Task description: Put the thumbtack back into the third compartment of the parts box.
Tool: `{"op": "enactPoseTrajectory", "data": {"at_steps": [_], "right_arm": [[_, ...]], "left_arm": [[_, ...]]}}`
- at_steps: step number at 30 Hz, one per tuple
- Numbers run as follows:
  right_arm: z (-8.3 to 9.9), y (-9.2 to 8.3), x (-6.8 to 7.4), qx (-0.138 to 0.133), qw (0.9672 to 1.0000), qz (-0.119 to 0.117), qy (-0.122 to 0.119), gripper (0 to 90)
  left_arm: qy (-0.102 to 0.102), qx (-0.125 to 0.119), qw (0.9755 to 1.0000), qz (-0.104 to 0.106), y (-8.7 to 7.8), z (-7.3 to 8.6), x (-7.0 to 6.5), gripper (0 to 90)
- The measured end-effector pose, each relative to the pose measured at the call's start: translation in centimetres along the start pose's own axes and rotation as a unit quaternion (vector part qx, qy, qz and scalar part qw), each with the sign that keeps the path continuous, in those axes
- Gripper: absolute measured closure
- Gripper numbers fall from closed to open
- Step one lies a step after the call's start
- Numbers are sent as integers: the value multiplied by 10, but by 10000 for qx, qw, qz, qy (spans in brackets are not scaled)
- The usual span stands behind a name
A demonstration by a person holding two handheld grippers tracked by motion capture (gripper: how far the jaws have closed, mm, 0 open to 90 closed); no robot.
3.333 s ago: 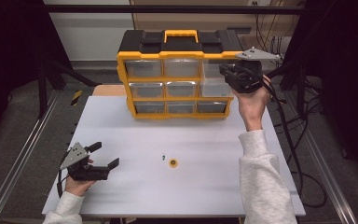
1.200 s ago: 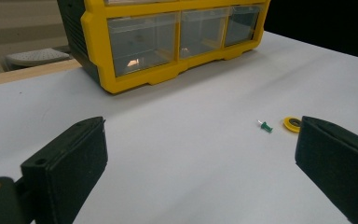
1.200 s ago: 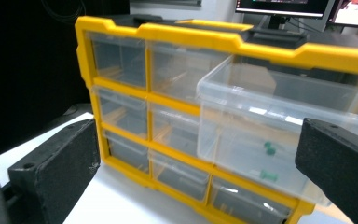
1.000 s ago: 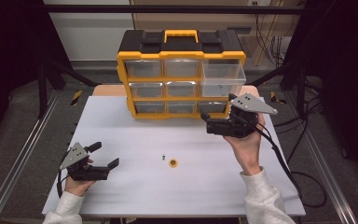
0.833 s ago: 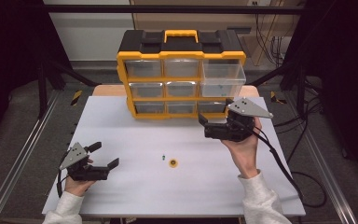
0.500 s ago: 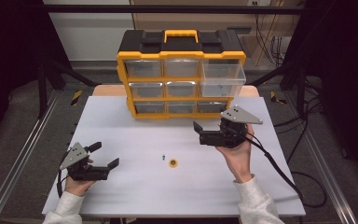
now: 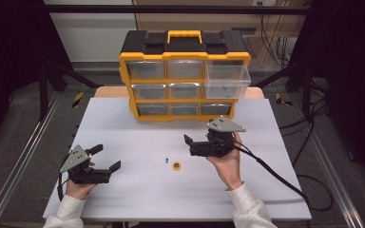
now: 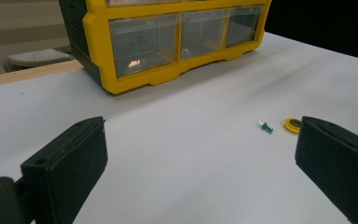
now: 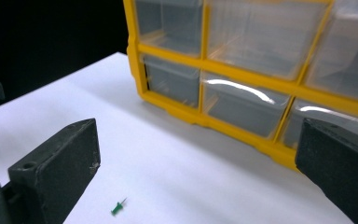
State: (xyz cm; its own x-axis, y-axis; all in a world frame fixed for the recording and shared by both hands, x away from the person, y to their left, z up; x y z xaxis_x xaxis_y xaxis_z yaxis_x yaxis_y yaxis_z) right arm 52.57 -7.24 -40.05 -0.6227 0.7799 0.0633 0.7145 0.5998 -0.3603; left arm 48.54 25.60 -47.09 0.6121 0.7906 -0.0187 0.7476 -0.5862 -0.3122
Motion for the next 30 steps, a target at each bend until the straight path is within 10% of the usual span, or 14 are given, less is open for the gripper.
{"op": "enactPoseTrajectory", "data": {"at_steps": [30], "right_arm": [[61,57,37,840,9961,-282,-54,9]], "left_arm": [[2,6,10000,4,1,0,-1,20]]}}
Point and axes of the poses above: each handheld gripper's, and its own axes: y roughly forward along the jaws, z roughly out of its underside, x roughly to its left, the point moved 7 cm from there along y, roughly forward along the jaws, and after that the axes turned 4 degrees about -z, right-handed, at the moved point
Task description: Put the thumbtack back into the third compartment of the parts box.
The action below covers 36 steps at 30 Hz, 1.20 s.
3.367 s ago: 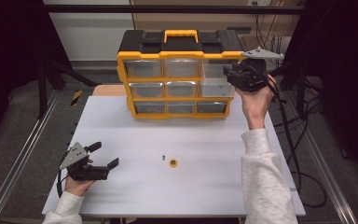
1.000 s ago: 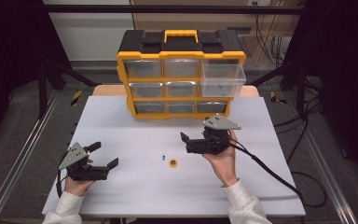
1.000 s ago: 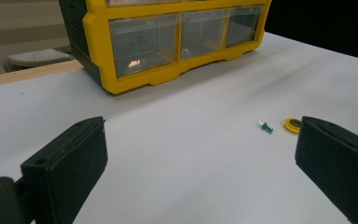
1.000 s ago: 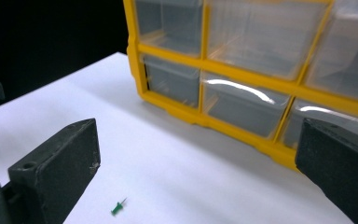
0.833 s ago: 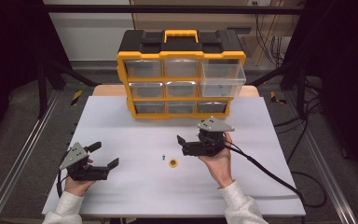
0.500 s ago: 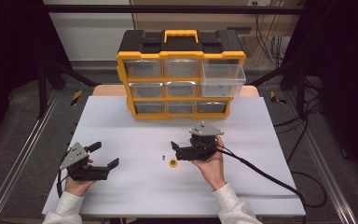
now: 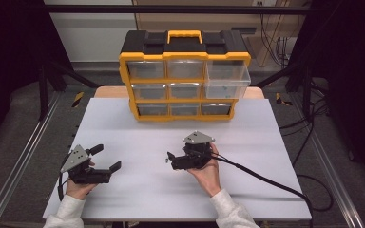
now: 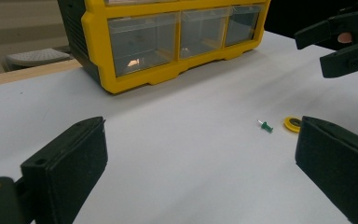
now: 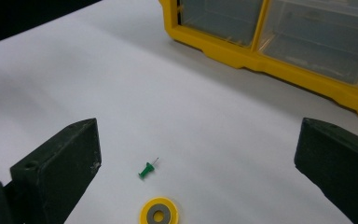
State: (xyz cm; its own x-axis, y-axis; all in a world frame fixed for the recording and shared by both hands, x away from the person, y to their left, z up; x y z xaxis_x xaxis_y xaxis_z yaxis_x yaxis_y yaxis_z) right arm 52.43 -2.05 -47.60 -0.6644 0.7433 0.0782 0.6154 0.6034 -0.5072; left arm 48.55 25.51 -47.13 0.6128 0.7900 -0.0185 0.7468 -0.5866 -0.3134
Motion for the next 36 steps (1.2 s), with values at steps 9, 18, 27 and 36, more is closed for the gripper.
{"op": "enactPoseTrajectory", "data": {"at_steps": [9,18,27,36], "right_arm": [[4,12,12,115,9998,-155,-34,26],[11,24,17,279,9994,-178,-88,41],[21,35,23,497,9983,-277,-132,103],[30,45,21,662,9974,-214,-161,239]], "left_arm": [[-4,-1,10000,5,0,0,0,20],[-2,0,10000,4,0,0,0,20],[7,9,10000,4,0,0,0,20],[4,8,10000,11,0,0,0,20]]}}
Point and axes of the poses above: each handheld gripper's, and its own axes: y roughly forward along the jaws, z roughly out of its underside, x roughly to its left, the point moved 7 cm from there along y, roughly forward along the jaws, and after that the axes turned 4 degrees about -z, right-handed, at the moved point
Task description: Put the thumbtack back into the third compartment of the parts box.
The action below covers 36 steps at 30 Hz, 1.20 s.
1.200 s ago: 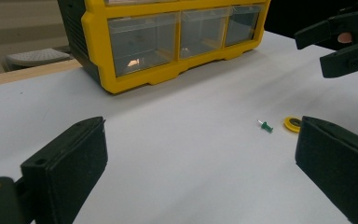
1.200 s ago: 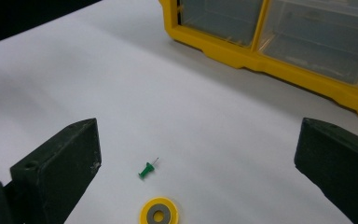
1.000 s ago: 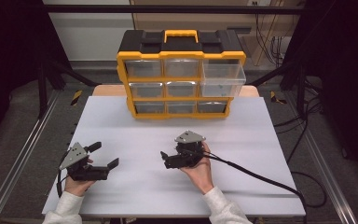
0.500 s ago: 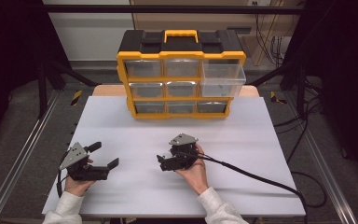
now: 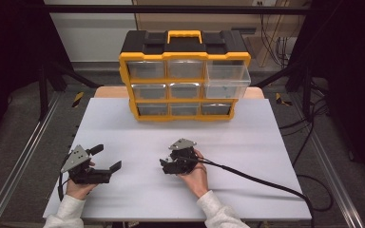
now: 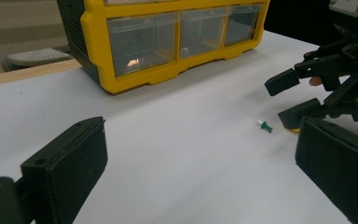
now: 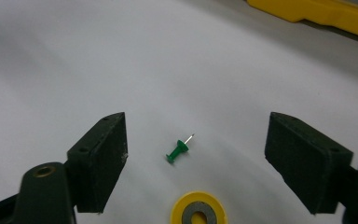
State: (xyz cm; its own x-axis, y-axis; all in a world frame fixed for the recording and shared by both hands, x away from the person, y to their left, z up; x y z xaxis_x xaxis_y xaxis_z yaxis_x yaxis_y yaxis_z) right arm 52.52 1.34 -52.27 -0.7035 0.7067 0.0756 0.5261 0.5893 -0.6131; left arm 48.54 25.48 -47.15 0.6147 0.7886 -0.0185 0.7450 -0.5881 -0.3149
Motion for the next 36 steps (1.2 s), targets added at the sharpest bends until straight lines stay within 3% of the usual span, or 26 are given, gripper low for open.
{"op": "enactPoseTrajectory", "data": {"at_steps": [17,31,36], "right_arm": [[8,11,0,181,9998,-32,34,526],[10,11,-1,254,9996,-21,-92,704],[11,11,-1,299,9995,-30,-114,723]], "left_arm": [[23,30,10000,0,1,1,0,20],[23,33,10000,-7,0,1,0,20],[8,15,10000,-7,0,0,0,20]]}}
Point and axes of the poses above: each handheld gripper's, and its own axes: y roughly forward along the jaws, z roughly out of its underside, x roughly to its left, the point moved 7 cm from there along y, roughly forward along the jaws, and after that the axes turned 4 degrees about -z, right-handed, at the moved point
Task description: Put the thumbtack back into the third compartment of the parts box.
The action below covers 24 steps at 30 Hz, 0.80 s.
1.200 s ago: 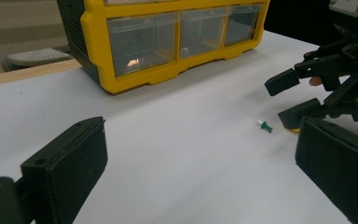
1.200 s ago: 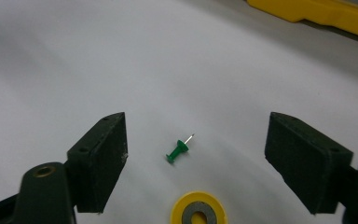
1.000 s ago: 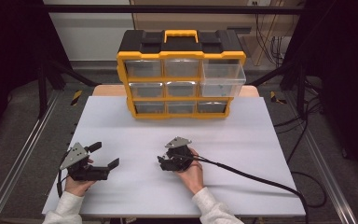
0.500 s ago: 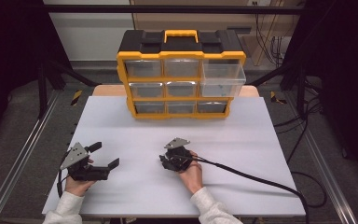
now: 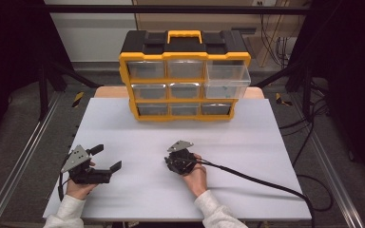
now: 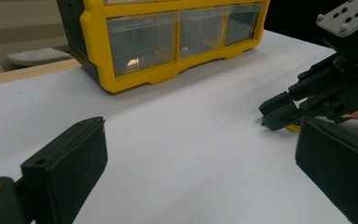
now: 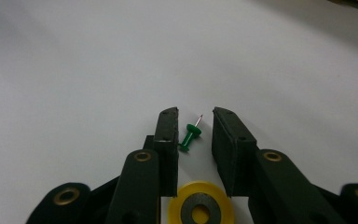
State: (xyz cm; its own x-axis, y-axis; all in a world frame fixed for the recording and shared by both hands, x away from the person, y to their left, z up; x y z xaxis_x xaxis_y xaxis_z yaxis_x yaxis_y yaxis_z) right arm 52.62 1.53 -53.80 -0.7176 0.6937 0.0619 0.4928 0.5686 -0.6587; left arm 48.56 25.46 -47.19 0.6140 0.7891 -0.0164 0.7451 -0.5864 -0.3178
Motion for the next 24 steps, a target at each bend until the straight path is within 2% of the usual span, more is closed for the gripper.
{"op": "enactPoseTrajectory", "data": {"at_steps": [14,24], "right_arm": [[-1,2,-3,2,10000,1,23,836],[-1,2,-4,65,9999,-84,132,855]], "left_arm": [[0,-4,10000,3,0,0,0,20],[-1,-3,10000,6,0,0,0,20]]}}
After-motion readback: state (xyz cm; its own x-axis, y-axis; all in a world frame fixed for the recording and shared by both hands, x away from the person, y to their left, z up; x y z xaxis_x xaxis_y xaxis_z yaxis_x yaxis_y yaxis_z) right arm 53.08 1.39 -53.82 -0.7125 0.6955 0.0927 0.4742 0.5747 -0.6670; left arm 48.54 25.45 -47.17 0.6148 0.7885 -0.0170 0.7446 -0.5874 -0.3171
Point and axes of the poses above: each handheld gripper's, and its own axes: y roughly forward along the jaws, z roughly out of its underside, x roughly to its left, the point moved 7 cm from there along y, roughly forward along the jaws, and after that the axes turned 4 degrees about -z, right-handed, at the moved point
